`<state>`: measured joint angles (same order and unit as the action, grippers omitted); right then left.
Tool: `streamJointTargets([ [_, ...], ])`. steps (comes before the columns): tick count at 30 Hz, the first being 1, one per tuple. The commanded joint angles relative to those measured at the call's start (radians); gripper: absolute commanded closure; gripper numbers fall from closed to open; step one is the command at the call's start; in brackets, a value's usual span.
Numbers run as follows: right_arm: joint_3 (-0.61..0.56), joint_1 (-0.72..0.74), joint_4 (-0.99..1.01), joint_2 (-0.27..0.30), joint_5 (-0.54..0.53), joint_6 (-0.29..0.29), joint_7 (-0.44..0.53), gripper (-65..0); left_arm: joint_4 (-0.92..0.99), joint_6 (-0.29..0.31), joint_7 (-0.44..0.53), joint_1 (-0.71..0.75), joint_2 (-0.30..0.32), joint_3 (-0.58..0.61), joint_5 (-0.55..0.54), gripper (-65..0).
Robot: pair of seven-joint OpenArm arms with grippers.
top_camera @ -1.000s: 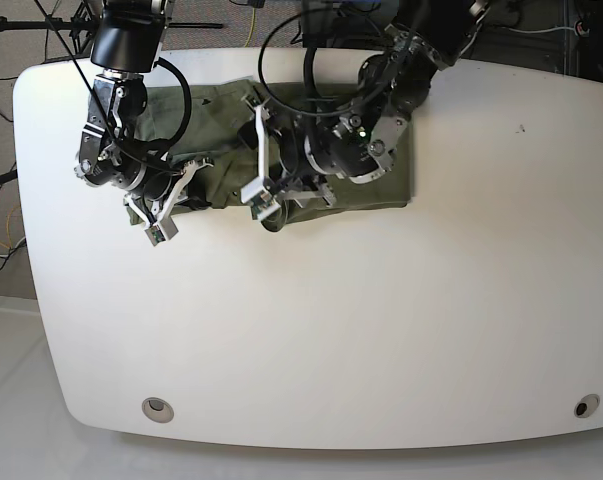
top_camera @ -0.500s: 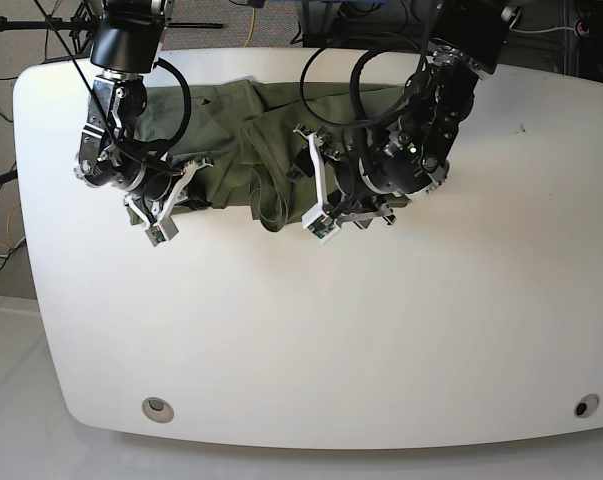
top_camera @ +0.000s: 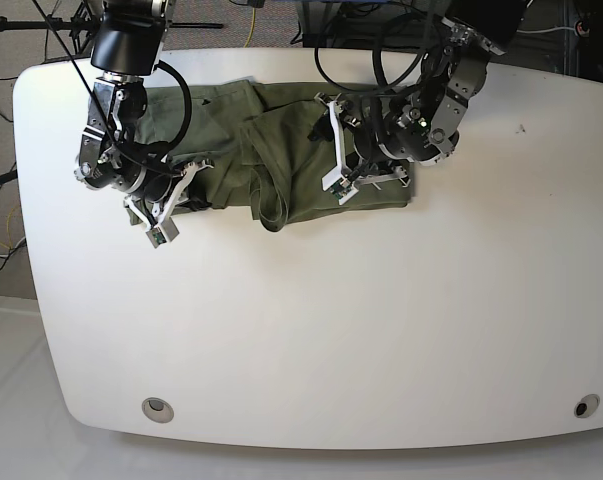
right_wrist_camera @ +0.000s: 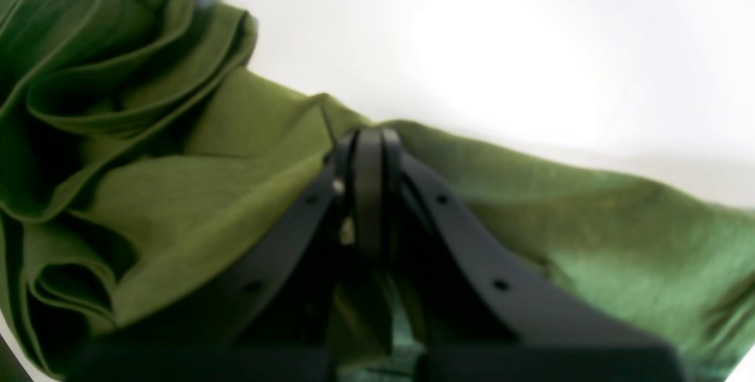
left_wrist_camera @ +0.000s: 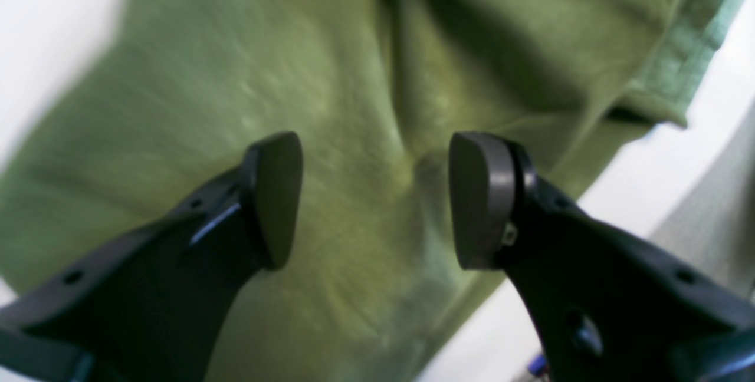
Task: Fold the T-shirt properly
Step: 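Push the folded bundle toward the right gripper with the left gripper, then release and move the right gripper outward to the strip end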
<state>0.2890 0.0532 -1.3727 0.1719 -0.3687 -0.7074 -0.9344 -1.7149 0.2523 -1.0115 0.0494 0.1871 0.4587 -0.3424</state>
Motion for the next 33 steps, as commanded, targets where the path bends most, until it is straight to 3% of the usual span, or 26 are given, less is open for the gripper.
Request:
streamJointTargets([
  [1,0.0,0.015,0.0,0.007,0.053,0.009,-0.058,0.0,0.046,-0.003,0.03,-0.013,0.004,-0.005,-0.001,-29.6],
  [2,0.0,0.017,0.0,0.007,0.053,0.009,-0.058,0.0,0.059,-0.003,0.036,-0.015,0.004,-0.005,-0.001,-27.0],
  [5,0.0,0.021,0.0,0.007,0.053,0.009,-0.058,0.0,0.095,-0.003,0.055,-0.015,0.005,-0.005,0.001,-10.1],
  [6,-0.001,0.021,-0.001,0.007,0.053,0.009,-0.058,0.0,0.109,-0.005,0.061,-0.016,0.012,-0.004,0.003,-1.0],
  [7,-0.003,0.021,-0.003,0.007,0.053,0.009,-0.058,0.0,0.118,-0.005,0.062,-0.016,0.016,-0.004,0.007,0.0],
  [15,-0.001,0.033,-0.067,0.005,0.052,0.009,-0.058,0.0,0.16,-0.003,0.066,-0.021,0.019,-0.004,0.107,-2.5],
  [22,0.002,0.035,-0.144,0.005,0.052,0.009,-0.058,-0.3,0.168,-0.001,0.084,-0.018,0.018,-0.005,0.127,-2.5],
  [29,0.066,0.032,-0.244,0.007,0.052,0.009,-0.062,-12.2,0.187,-0.001,0.096,-0.019,0.019,-0.008,0.128,-2.5],
  [33,0.137,0.017,-0.287,0.005,0.052,0.009,-0.064,-25.9,0.2,-0.001,0.102,-0.019,0.019,-0.01,0.128,-2.5],
])
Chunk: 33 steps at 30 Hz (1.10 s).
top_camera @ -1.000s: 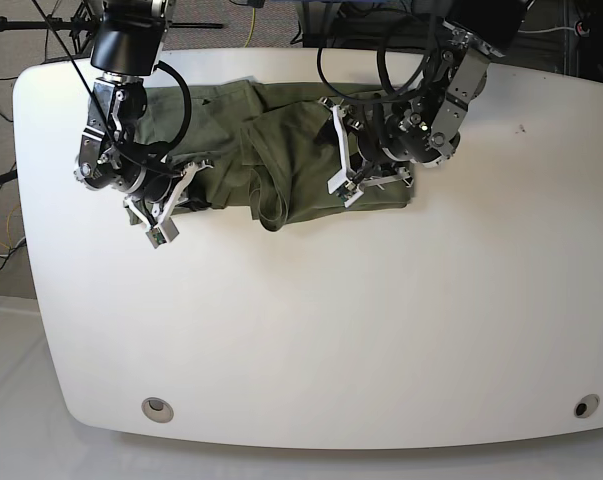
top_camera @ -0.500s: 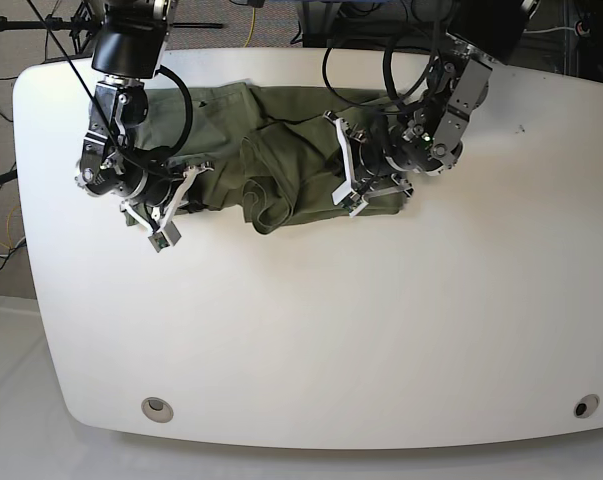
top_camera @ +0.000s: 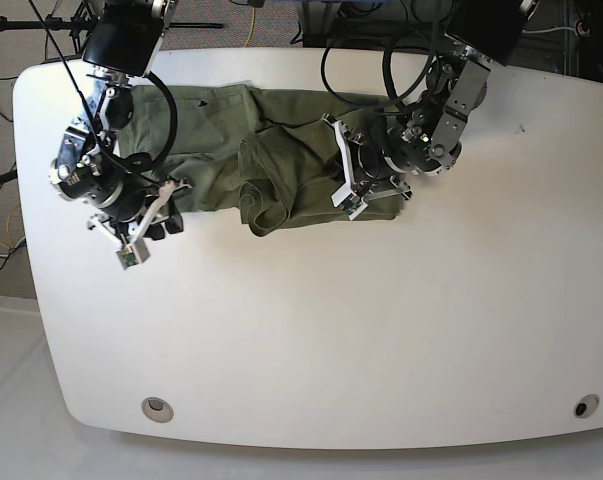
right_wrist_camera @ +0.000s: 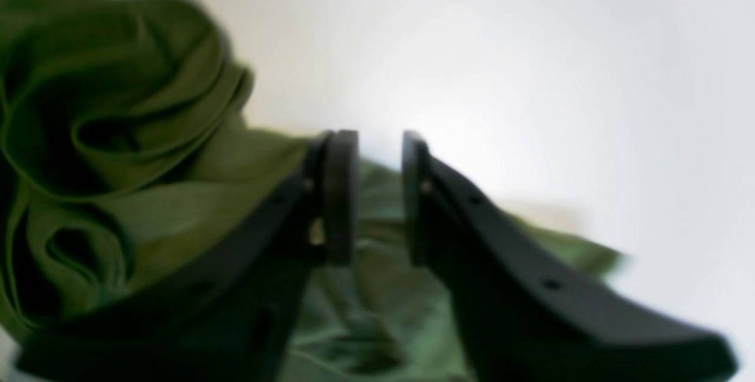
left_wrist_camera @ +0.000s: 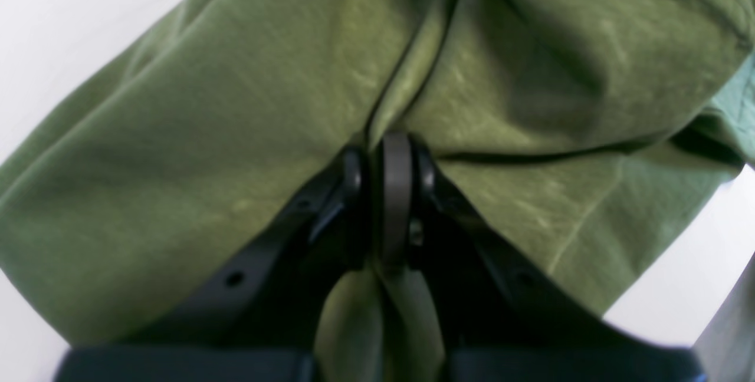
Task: Fold the T-shirt properly
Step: 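Release and move the right gripper outward to the strip end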
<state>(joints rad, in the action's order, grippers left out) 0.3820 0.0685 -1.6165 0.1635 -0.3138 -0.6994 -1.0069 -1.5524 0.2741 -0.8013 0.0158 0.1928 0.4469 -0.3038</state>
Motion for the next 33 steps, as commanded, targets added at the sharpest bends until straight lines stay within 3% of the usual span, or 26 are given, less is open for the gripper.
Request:
streamJointTargets([
  [1,0.058,-0.002,-0.049,0.014,-0.003,0.001,0.009,-29.0,0.039,-0.023,-0.108,0.013,0.015,0.002,0.09,-2.5],
  [5,0.119,-0.02,-0.066,0.014,-0.003,0.001,0.009,-42.8,0.039,-0.023,-0.108,0.013,0.015,0.0,0.09,-2.5],
  [9,0.183,-0.054,-0.067,0.014,-0.003,0.001,0.009,-50.3,0.037,-0.023,-0.108,0.013,0.015,-0.001,0.088,-2.5],
  [23,0.335,-0.152,-0.063,-0.022,-0.017,0.001,0.007,-50.6,0.037,-0.022,-0.108,0.013,0.014,-0.033,0.088,-2.5],
  [33,0.421,-0.206,0.054,-0.017,-0.212,0.001,-0.026,-50.6,0.037,-0.022,-0.108,0.013,0.014,-0.033,0.09,-2.5],
])
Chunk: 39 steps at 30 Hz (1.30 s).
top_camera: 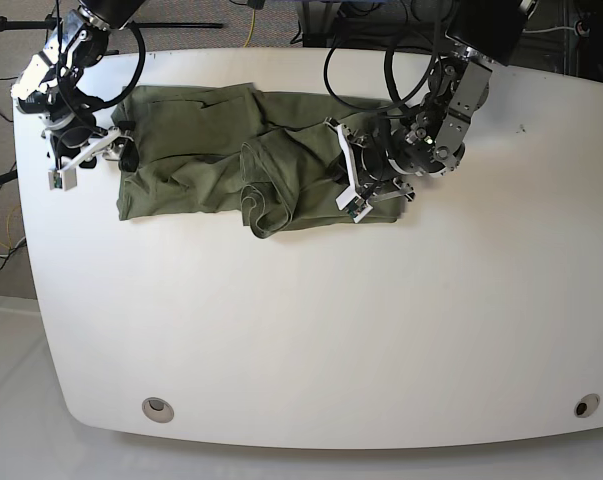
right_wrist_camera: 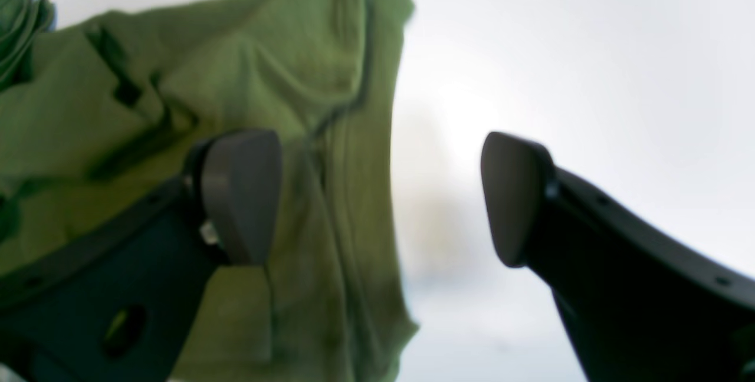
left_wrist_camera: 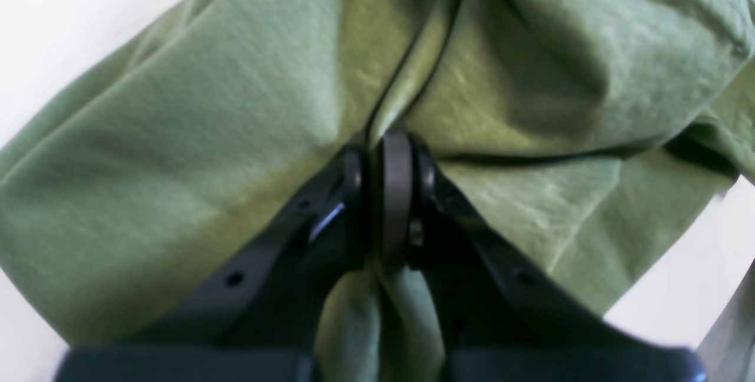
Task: Fold the T-shirt properly
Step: 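Release and move the right gripper outward to the strip end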
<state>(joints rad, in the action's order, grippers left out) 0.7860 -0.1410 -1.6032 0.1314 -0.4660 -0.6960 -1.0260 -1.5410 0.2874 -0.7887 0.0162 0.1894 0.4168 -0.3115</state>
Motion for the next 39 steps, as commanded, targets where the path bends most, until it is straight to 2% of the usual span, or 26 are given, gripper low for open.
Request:
streamJointTargets([
  [1,0.02,0.002,0.077,0.018,-0.083,-0.002,-0.015,-50.6,0.026,-0.035,-0.12,0.012,0.017,-0.003,0.097,-2.5],
  [9,-0.017,0.001,0.231,0.035,-0.13,-0.002,-0.02,-50.6,0.026,-0.035,-0.12,0.012,0.017,0.0,0.097,-2.5],
  [18,-0.078,0.004,0.217,0.032,-0.133,-0.002,-0.02,-49.6,0.027,-0.035,-0.12,0.012,0.017,0.0,0.097,-2.5],
  [20,-0.087,0.005,0.203,0.032,-0.133,-0.002,-0.02,-46.7,0.027,-0.035,-0.12,0.012,0.017,0.0,0.097,-2.5],
  [25,-0.109,0.007,0.166,0.026,-0.133,-0.002,-0.02,-32.8,0.027,-0.035,-0.12,0.012,0.015,0.0,0.097,-2.5],
  [28,-0.112,0.008,0.154,0.017,-0.13,-0.002,-0.02,-21.4,0.027,-0.035,-0.12,0.012,0.015,-0.002,0.097,-2.5],
  [31,-0.115,0.022,0.148,0.015,-0.127,-0.002,-0.02,-6.7,0.027,-0.035,-0.12,0.012,0.015,-0.002,0.097,-2.5],
  [33,-0.115,0.025,0.148,0.015,-0.127,-0.002,-0.02,0.0,0.027,-0.035,-0.12,0.011,0.015,-0.002,0.097,-2.5],
  [39,-0.118,0.034,0.131,0.015,-0.129,-0.002,-0.02,0.0,0.027,-0.035,-0.12,-0.002,0.0,0.0,0.096,-2.5],
])
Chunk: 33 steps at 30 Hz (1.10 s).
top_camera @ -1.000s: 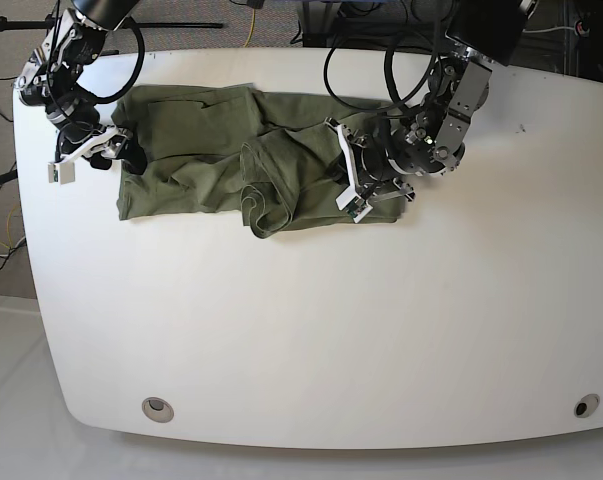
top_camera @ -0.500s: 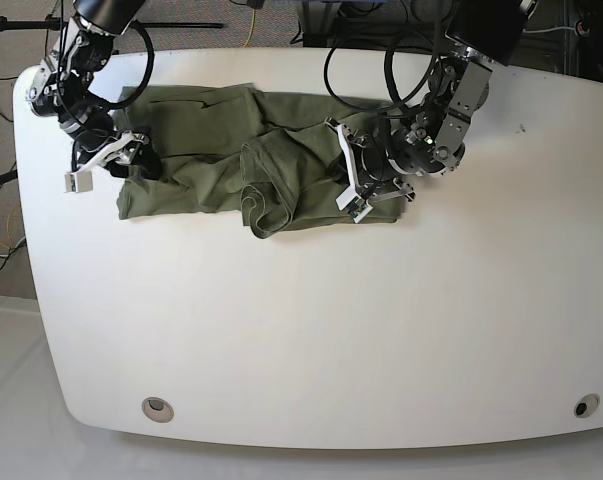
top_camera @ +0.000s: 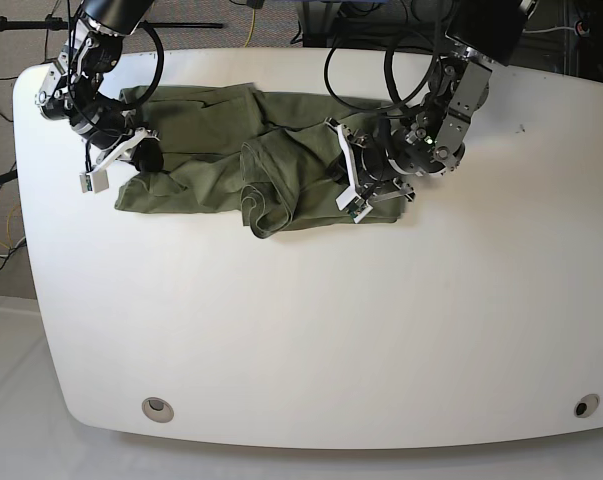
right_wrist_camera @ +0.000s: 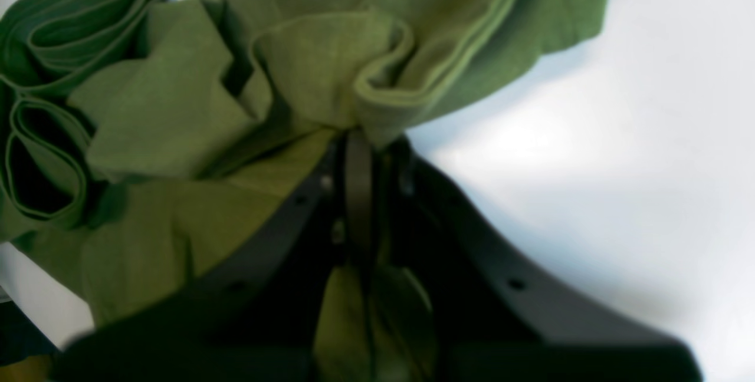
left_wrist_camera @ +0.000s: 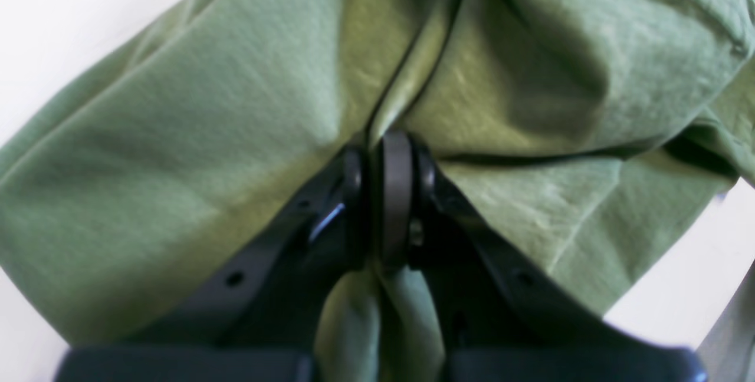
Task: Fold the T-shirt properly
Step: 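Release and move the right gripper outward to the strip end, then grasp the strip end with the right gripper and fold it toward the left gripper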
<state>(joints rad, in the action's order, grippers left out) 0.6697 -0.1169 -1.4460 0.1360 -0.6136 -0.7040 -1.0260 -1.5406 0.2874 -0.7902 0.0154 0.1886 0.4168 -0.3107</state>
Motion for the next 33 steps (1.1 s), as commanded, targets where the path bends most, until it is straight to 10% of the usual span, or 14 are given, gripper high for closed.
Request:
streamJointTargets([
  [1,-0.001,0.015,-0.034,0.011,0.021,0.006,-0.02,0.0,0.027,-0.035,-0.119,-0.009,-0.008,0.0,0.097,-2.5],
  [33,-0.057,0.162,-0.399,-0.143,0.013,0.006,-0.271,0.0,0.183,-0.037,-0.097,-0.124,-0.111,0.041,0.094,-2.6],
])
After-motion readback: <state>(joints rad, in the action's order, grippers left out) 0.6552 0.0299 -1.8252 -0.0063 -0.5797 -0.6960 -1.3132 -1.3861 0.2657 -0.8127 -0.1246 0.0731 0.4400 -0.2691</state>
